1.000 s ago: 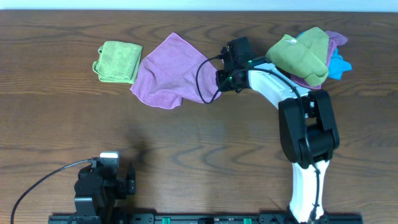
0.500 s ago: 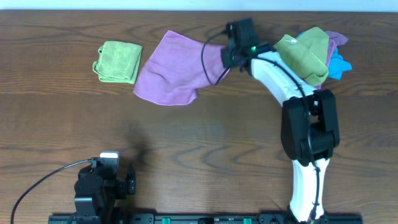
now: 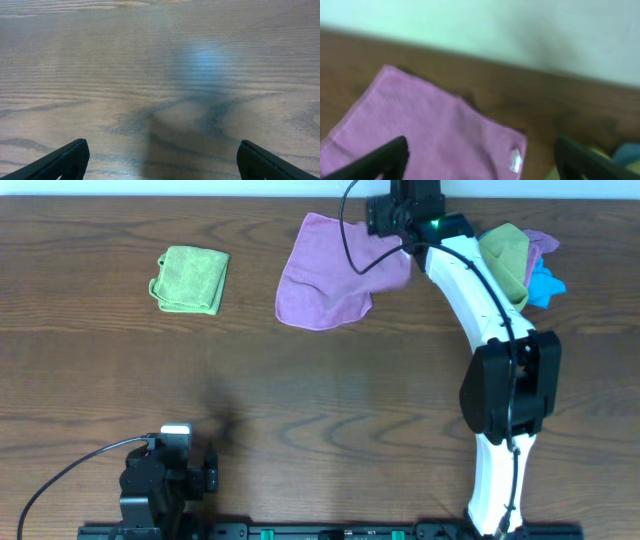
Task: Fold the cloth
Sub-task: 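Drag the pink cloth down and spread it flat with the right gripper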
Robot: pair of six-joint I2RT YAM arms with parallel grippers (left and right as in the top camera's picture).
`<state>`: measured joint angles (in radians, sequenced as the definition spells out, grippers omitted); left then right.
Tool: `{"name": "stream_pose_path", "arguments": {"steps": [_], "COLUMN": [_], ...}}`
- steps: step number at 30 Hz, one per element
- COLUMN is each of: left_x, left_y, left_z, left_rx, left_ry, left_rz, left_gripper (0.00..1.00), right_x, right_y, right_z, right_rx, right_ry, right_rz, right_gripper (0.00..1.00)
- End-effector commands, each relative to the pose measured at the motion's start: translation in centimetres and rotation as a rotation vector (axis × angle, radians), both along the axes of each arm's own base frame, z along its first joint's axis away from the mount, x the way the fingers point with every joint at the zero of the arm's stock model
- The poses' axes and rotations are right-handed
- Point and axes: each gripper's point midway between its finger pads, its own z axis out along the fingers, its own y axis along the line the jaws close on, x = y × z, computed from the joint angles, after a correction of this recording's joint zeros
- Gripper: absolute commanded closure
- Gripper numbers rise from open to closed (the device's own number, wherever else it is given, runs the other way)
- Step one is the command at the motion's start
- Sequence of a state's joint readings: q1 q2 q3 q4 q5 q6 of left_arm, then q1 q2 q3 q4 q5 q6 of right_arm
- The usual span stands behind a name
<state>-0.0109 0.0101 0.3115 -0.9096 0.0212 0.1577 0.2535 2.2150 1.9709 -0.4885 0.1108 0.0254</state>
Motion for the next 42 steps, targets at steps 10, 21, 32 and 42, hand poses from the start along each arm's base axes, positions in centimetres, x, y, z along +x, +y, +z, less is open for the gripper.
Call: {"name": "stream_pose_path", "arguments": {"steps": [10,21,32,42], "left_x": [-0.5,-0.5,-0.5,-0.5], "left_y": [0.3,0.3,0.3,0.3], "left_z": [-1.8,-1.8,-1.8,-1.8], "left_rx": [0.031,0.031,0.031,0.031], "left_ry": [0.055,0.055,0.055,0.055], "left_rz": [-0.003,-0.003,-0.003,-0.003], "left_gripper": [0.05,0.05,0.05,0.05], "right_x": [-9.1,-13.2,-14.7,-13.1], "right_y": [0.7,2.0,3.2,4.5], "right_z": [-6.0,-9.4,-14.2,-14.3], "right_rx": [0.05,0.112,0.16,0.17], "right_ry": [0.464,0.633,0.654,0.571], "right_rz": [0.051,0.138,0.177,0.204], "right_gripper": [0.32,0.44,0.54,0.57]}}
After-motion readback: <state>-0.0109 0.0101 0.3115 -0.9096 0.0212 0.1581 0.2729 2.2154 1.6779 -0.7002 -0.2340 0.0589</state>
